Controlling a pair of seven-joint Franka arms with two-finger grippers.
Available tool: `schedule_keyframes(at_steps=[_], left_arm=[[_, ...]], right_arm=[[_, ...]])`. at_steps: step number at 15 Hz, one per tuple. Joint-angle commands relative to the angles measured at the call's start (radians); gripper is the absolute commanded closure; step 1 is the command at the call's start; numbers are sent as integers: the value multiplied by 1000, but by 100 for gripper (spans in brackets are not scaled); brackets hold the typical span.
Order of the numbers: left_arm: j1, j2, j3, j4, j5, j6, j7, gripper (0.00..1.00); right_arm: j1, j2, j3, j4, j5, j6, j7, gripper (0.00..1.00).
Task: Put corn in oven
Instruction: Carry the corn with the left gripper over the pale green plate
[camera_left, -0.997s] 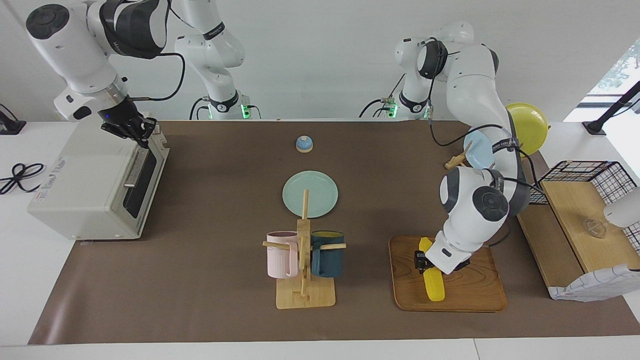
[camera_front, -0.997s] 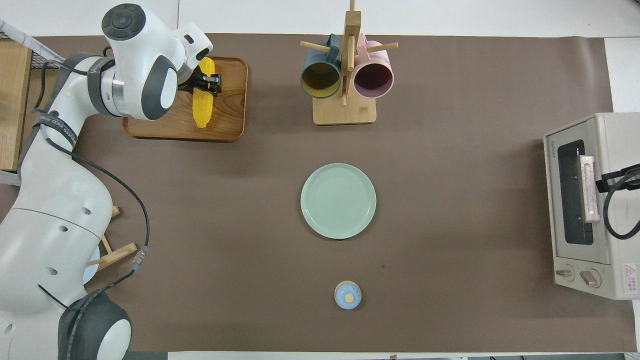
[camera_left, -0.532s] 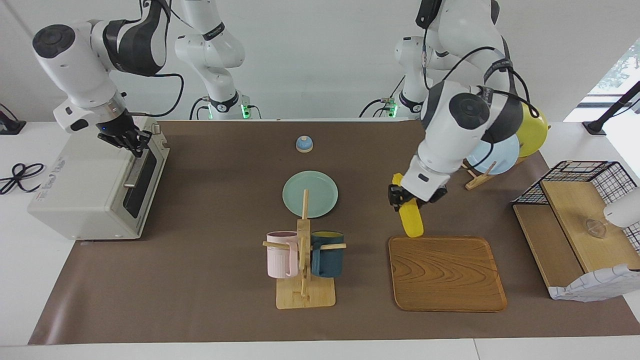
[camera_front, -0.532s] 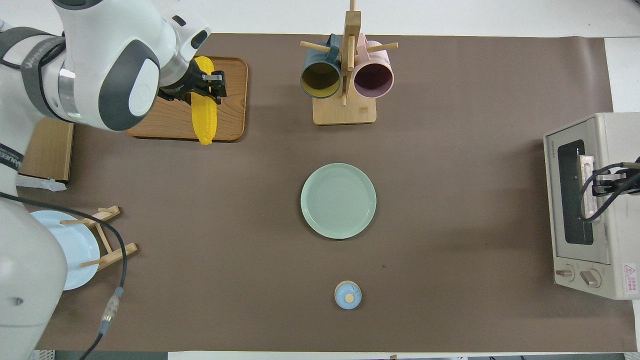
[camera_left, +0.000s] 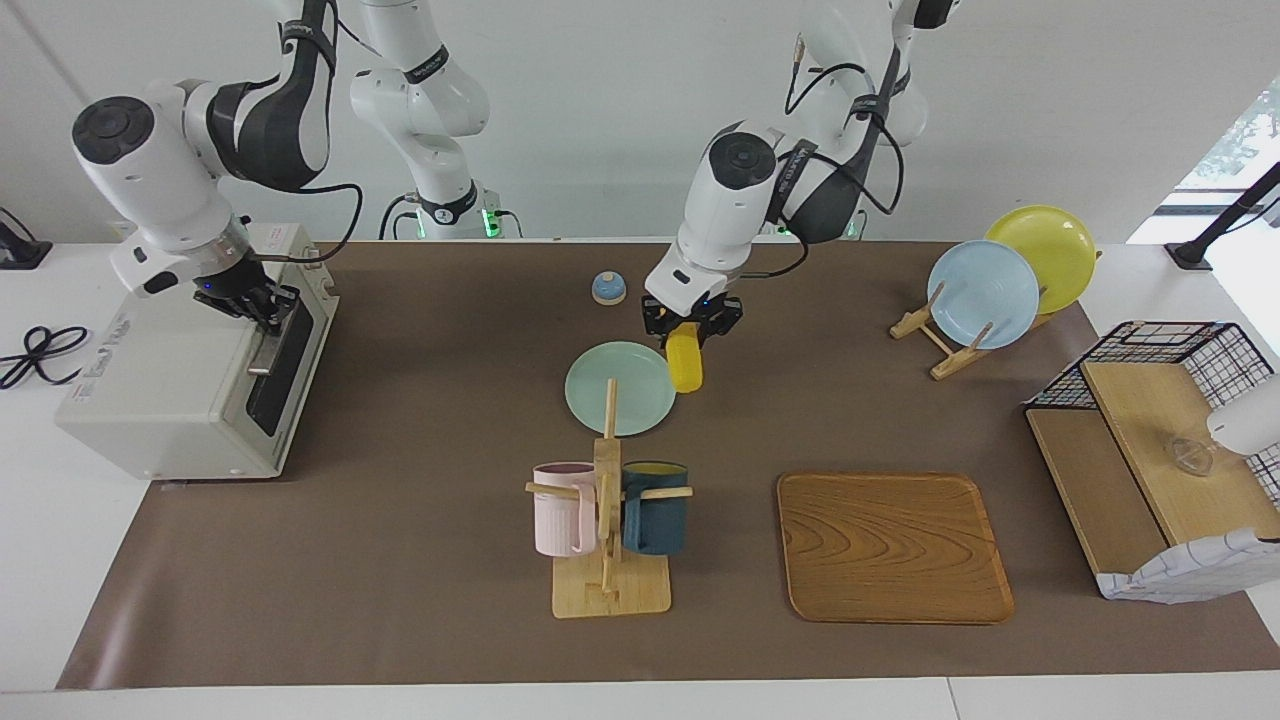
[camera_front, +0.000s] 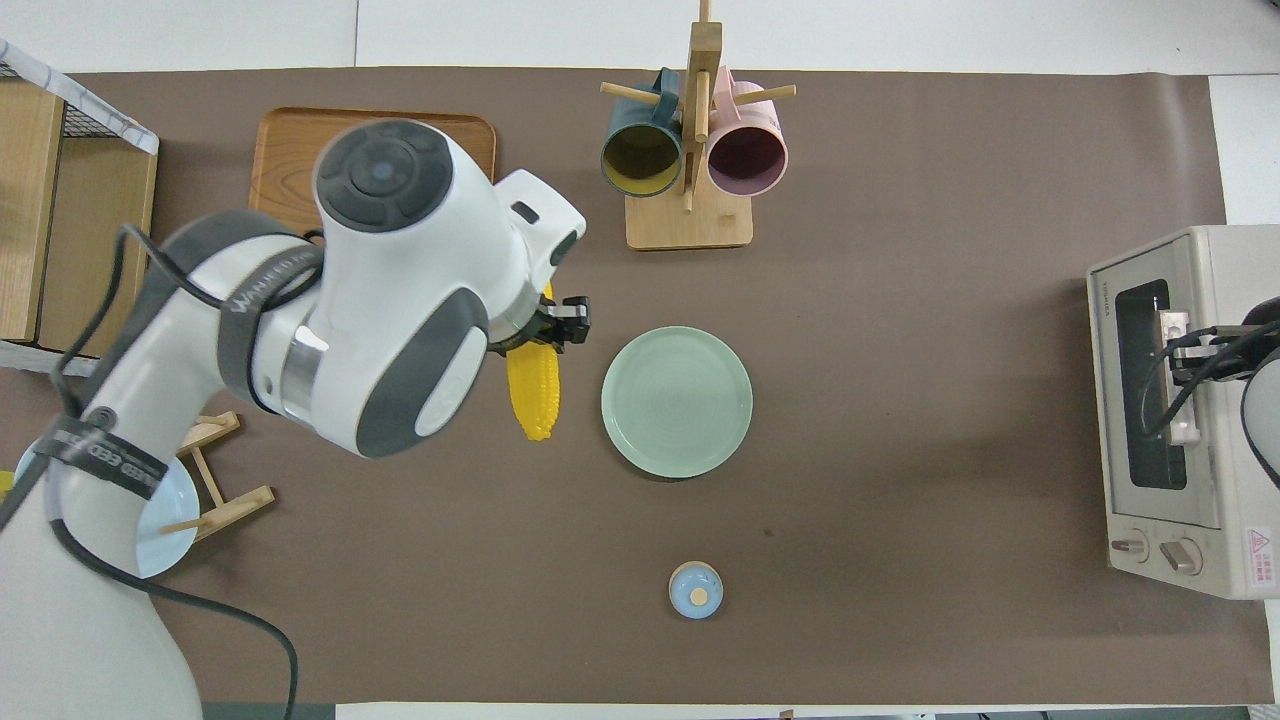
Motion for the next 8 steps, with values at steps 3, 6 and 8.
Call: schedule_keyframes(at_steps=[3, 6, 8], left_arm=[[-77, 52, 22, -50, -33, 189, -54, 100], [-109, 133, 25, -1, -32, 224, -68, 100], [-109, 155, 25, 10, -30, 239, -69, 100]], right_arm=[[-11, -9, 8, -62, -7, 67, -21, 100], [7, 10, 11, -65, -5, 91, -8, 100], [31, 30, 11, -67, -5, 111, 2, 100]])
